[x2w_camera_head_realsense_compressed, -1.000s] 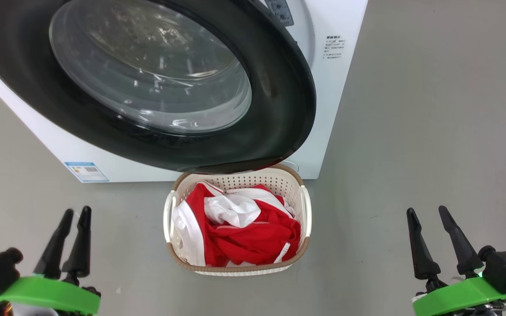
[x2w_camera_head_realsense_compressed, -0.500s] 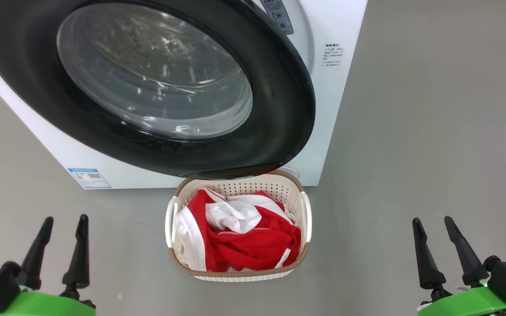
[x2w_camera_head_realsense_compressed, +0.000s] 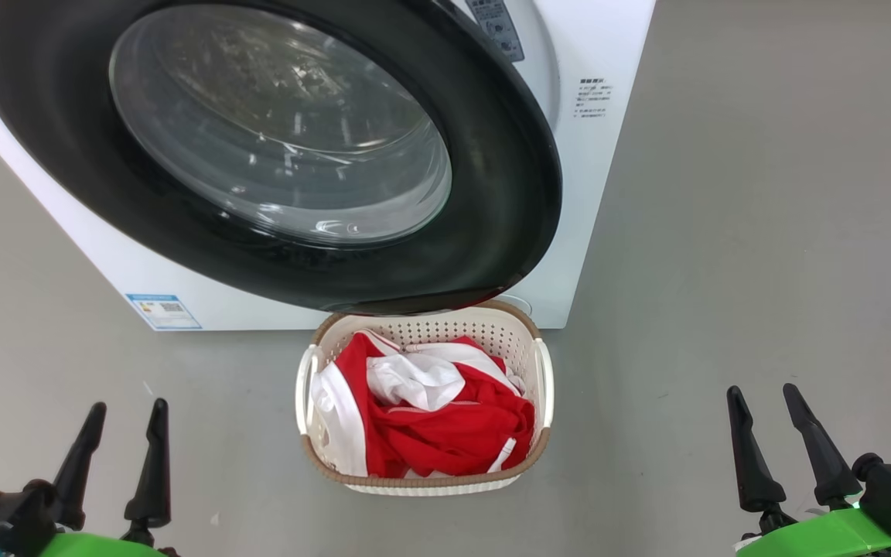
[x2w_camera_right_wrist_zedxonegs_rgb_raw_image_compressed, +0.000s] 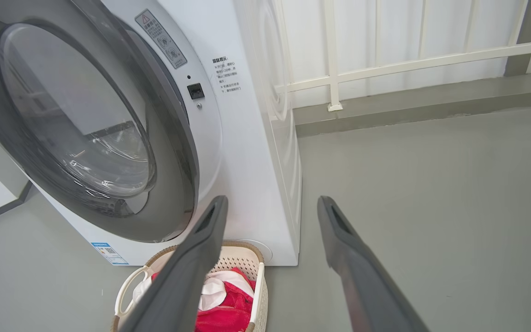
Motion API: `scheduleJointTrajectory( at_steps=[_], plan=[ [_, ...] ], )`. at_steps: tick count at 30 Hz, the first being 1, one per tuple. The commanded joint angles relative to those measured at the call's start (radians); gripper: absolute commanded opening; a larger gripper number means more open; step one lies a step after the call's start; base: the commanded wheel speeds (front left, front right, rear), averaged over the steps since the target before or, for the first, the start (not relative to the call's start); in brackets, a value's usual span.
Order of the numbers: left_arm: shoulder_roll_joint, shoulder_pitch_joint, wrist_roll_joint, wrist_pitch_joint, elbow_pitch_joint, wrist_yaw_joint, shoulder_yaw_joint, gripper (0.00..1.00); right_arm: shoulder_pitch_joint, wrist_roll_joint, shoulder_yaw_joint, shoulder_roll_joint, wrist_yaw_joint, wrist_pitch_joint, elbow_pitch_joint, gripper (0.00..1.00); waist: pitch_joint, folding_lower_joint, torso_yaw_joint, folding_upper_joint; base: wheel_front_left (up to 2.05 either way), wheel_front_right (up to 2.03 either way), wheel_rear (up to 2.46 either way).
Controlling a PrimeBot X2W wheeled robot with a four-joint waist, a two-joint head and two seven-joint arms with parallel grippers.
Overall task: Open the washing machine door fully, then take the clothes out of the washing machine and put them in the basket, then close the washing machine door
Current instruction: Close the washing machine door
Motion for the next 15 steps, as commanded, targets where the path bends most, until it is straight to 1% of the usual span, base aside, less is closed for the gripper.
scheduleJointTrajectory(
  at_steps=[1,8,9,10,11,12,15],
  plan=[
    [0.021,-0.014,0.013,-0.005,-0.022,-0.006,0.041,1.0,-0.006,-0.002,0.021,-0.01,0.005,-0.006,-0.027,1.0,0.002,0.0,0.003,0.0,0.0,0.0,0.0],
    [0.007,-0.022,0.017,-0.005,-0.022,-0.006,0.035,1.0,-0.025,0.003,0.024,-0.01,0.005,-0.006,-0.025,1.0,0.009,0.0,0.025,0.0,0.0,0.0,0.0],
    [0.003,-0.024,0.018,-0.005,-0.022,-0.006,0.034,1.0,-0.033,0.006,0.026,-0.01,0.005,-0.006,-0.024,0.71,0.011,0.0,0.031,0.0,0.0,0.0,0.0],
    [0.0,-0.026,0.019,-0.005,-0.022,-0.006,0.031,1.0,-0.043,0.01,0.028,-0.01,0.005,-0.006,-0.024,0.46,0.014,0.0,0.036,0.0,0.0,0.0,0.0],
    [-0.004,-0.028,0.02,-0.005,-0.023,-0.006,0.029,1.0,-0.056,0.014,0.029,-0.01,0.005,-0.006,-0.023,0.27,0.018,0.0,0.042,0.0,0.0,0.0,0.0],
    [-0.009,-0.03,0.02,-0.005,-0.024,-0.006,0.028,1.0,-0.071,0.019,0.031,-0.01,0.005,-0.006,-0.02,0.0,0.021,0.0,0.049,0.0,0.0,0.0,0.0],
    [-0.024,-0.037,0.019,-0.005,-0.024,-0.006,0.022,1.0,-0.123,0.024,0.056,-0.01,0.005,-0.006,-0.003,0.0,0.032,0.0,0.071,0.0,0.0,0.0,0.0]
  ],
)
